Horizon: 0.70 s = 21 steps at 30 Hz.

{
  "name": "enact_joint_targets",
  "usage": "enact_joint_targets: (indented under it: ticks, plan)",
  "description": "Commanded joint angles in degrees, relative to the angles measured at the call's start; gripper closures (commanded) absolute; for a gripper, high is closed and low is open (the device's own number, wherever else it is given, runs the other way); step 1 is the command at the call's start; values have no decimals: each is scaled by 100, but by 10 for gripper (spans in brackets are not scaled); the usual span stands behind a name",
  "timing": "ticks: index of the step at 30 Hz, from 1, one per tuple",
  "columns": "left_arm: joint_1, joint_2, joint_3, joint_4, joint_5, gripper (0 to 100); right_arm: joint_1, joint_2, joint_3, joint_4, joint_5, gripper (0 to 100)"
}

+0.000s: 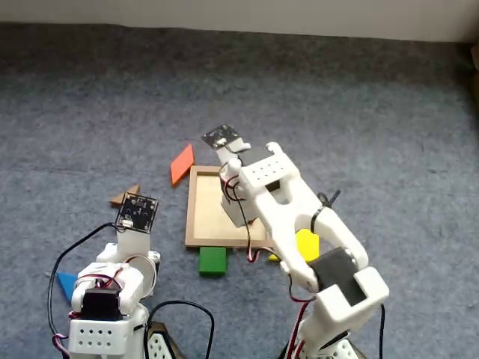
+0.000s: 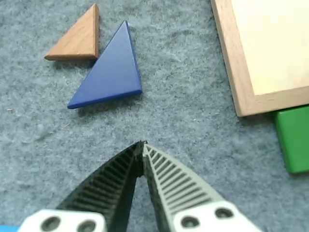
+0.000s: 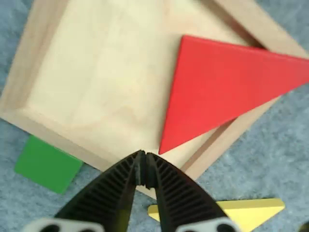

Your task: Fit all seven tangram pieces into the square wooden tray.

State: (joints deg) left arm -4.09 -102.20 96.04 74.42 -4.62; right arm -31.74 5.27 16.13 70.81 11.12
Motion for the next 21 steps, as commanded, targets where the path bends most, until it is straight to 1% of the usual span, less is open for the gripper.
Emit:
enact_joint_targets:
  ticks: [1,6,11,15,21]
  plan:
    - [-57,-189,110,44,44,977,31,-945,-48,-75,62,990]
    - [-57,-189,110,44,44,977,40,-1077,-22,-1147,62,990]
    - [-57,-189,110,44,44,977,48,-286,-40,-1903,62,990]
    - [-57,-189,110,44,44,977,242,330,-84,-2009,62,990]
    - [-57,-189,110,44,44,977,505,462,-31,-1982,62,990]
